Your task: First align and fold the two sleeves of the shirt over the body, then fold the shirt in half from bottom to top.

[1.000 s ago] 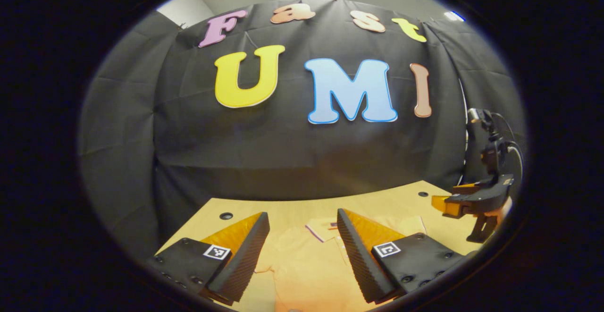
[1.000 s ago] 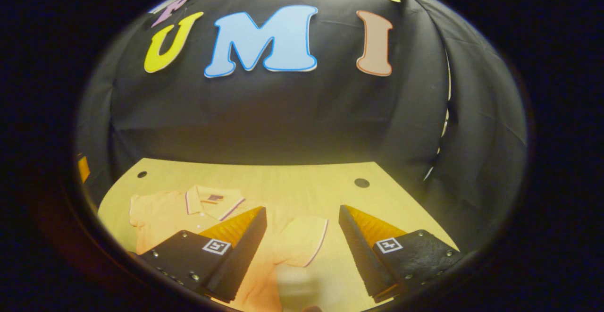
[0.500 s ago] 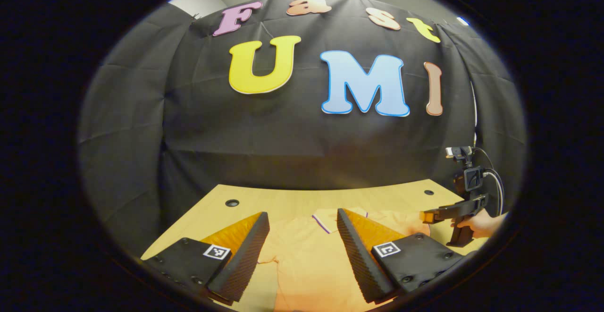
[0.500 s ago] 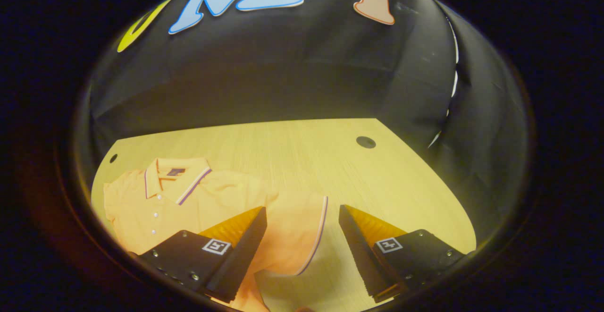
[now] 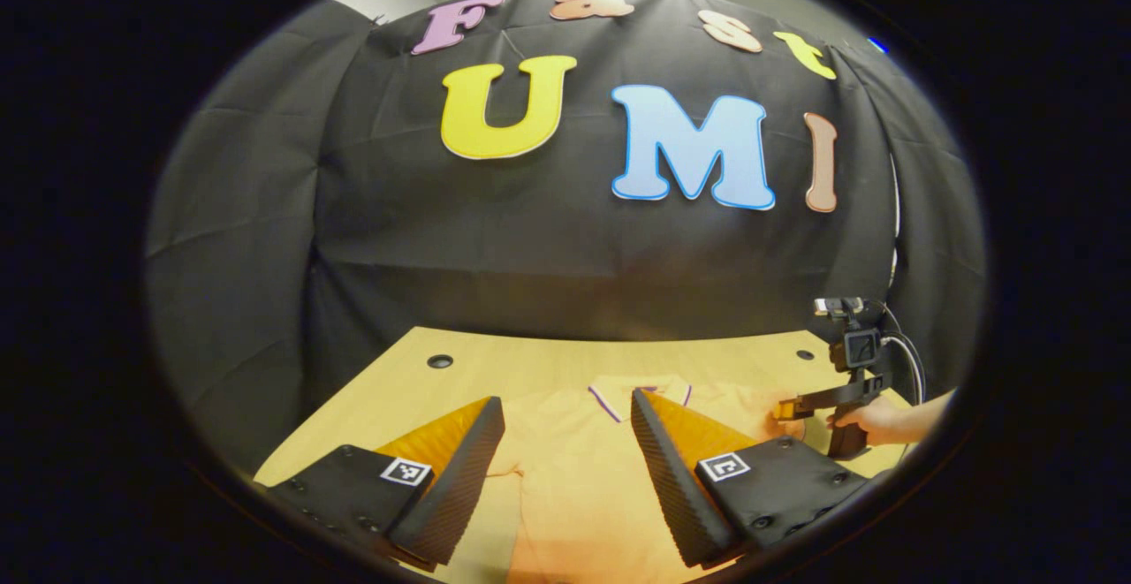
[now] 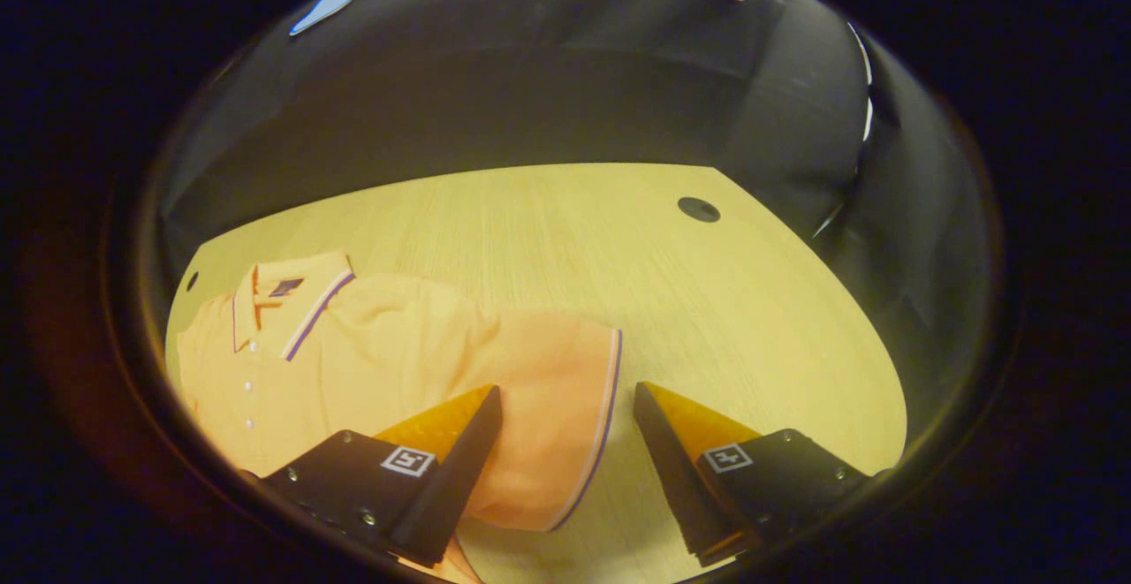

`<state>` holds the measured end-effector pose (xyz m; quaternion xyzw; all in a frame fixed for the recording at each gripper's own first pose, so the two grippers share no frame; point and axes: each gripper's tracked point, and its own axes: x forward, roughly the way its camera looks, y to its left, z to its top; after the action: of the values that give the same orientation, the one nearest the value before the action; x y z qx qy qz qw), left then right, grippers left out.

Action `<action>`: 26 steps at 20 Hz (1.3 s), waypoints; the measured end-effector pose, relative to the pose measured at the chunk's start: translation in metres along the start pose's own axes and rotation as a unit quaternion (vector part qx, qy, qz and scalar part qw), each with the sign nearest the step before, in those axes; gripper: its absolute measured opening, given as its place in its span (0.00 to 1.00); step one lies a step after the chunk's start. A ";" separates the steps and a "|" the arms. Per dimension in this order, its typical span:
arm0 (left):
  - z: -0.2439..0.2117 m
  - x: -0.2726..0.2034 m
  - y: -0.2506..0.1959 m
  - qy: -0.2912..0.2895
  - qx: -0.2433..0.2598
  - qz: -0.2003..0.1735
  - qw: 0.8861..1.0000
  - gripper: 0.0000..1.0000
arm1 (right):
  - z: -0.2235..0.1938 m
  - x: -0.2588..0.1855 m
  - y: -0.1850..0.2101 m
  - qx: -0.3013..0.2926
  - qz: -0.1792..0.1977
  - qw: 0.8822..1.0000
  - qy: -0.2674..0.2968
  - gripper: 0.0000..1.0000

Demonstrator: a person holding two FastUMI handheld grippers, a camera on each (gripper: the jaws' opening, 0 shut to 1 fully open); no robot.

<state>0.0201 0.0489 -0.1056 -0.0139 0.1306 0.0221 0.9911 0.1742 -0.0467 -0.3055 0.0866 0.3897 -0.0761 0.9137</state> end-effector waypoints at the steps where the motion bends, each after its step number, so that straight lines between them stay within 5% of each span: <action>1: 0.000 -0.001 0.001 0.000 -0.002 0.003 1.000 0.94 | -0.001 0.000 0.002 0.015 0.009 1.000 0.006 0.88; 2: 0.000 0.000 0.002 0.001 -0.004 0.006 1.000 0.95 | 0.000 0.001 -0.001 0.021 0.005 1.000 0.005 0.84; 5: 0.000 -0.005 0.003 0.002 -0.009 0.013 1.000 0.94 | -0.001 0.002 0.003 0.026 0.005 1.000 0.009 0.48; 6: -0.001 -0.005 0.003 0.002 -0.009 0.015 1.000 0.94 | -0.001 0.000 0.003 0.033 0.007 0.999 0.011 0.48; 7: -0.002 -0.006 0.005 0.002 -0.008 0.019 1.000 0.94 | 0.003 -0.003 0.005 0.043 0.011 0.999 0.009 0.12; 17: -0.004 -0.010 0.028 -0.001 -0.020 0.051 0.998 0.94 | 0.036 -0.034 0.022 -0.047 0.027 0.997 -0.059 0.05; 26: -0.008 0.006 0.054 0.000 -0.024 0.020 1.000 0.94 | 0.038 -0.068 0.099 -0.083 0.071 0.990 -0.084 0.05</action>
<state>0.0216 0.1029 -0.1160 -0.0351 0.1307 0.0446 0.9898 0.1744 0.0458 -0.2201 0.0311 0.3098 0.0148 0.9502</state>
